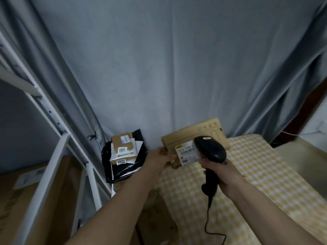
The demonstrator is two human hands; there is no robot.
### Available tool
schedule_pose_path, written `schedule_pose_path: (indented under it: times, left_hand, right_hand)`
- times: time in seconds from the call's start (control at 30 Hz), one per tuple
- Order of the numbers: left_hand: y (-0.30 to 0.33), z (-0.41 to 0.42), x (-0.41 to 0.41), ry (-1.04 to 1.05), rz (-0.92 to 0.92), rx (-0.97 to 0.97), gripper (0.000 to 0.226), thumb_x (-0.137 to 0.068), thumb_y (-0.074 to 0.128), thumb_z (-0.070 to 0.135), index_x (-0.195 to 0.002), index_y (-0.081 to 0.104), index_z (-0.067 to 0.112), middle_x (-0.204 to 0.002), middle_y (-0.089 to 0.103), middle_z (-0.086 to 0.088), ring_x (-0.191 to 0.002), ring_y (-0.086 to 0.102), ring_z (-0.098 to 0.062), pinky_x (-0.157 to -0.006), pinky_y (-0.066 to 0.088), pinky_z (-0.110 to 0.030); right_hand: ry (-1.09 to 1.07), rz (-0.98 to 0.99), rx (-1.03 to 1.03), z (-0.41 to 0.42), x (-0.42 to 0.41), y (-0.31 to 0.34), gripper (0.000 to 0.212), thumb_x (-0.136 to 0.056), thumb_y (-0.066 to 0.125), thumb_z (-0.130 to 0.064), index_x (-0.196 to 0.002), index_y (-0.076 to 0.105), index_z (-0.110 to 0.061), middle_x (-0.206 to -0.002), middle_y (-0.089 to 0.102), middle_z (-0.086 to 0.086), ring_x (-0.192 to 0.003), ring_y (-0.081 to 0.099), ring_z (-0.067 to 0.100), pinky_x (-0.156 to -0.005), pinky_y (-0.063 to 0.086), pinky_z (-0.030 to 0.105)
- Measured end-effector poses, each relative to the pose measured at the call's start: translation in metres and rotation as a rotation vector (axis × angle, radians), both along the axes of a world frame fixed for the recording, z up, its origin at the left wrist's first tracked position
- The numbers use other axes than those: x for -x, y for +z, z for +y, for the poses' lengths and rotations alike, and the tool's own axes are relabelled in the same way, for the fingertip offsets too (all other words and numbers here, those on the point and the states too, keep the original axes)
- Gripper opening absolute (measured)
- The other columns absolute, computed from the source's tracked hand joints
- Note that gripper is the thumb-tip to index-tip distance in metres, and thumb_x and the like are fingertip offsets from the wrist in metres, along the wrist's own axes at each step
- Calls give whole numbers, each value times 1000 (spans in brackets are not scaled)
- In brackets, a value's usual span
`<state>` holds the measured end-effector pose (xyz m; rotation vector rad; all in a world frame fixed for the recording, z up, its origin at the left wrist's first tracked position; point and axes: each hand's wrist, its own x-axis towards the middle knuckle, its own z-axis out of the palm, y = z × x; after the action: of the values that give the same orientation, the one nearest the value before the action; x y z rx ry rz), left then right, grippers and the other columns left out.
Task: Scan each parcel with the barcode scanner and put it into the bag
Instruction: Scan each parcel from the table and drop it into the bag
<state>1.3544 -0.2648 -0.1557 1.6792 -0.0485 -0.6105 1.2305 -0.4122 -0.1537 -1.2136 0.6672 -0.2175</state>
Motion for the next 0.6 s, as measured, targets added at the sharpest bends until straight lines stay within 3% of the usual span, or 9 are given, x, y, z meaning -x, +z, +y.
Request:
schedule_pose_path:
  times: [0.07, 0.13, 0.23, 0.33, 0.5, 0.6]
  left_hand:
    - [10, -1, 0, 117, -102, -12, 26, -82, 70, -4, -103, 62, 8, -111, 68, -17, -100, 66, -32, -87, 56, -43]
    - [20, -2, 0, 190, -130, 18, 29, -81, 71, -3, -104, 62, 12, -106, 71, -12, -100, 68, -30, -92, 54, -47]
    - [28, -3, 8, 234, -187, 34, 30, -81, 71, -2, -107, 62, 11, -101, 73, -8, -99, 68, -26, -94, 53, -45]
    - [33, -3, 21, 253, -200, 88, 37, -82, 70, -4, -116, 61, 7, -104, 73, -8, -98, 69, -25, -94, 54, -45]
    - [40, -4, 47, 266, -208, 168, 43, -84, 64, -10, -124, 56, 2, -109, 71, -12, -99, 68, -26, -95, 53, -44]
    - [41, -4, 60, 276, -219, 163, 48, -84, 65, -9, -128, 54, 4, -111, 70, -12, -100, 68, -25, -96, 52, -45]
  right_hand:
    - [36, 42, 77, -1, 15, 8, 24, -75, 76, -2, -98, 68, -2, -88, 62, 17, -81, 55, 28, -75, 44, 38]
    - [69, 32, 147, 0, 31, 13, 23, -75, 76, -1, -96, 68, 1, -82, 61, 18, -77, 54, 28, -71, 42, 36]
    - [90, -4, 239, 1, 53, 21, 14, -75, 76, -2, -85, 68, -4, -77, 64, 21, -77, 60, 34, -71, 44, 37]
    - [117, -40, 297, 3, 69, 26, 11, -76, 76, -4, -85, 69, -4, -85, 68, 26, -88, 65, 43, -74, 48, 39]
    - [174, -57, 341, 4, 93, 31, 17, -78, 75, -8, -91, 68, -1, -93, 66, 30, -92, 64, 44, -74, 48, 39]
    - [193, -68, 338, 4, 106, 34, 19, -78, 75, -8, -94, 67, -3, -95, 63, 33, -82, 63, 39, -72, 48, 37]
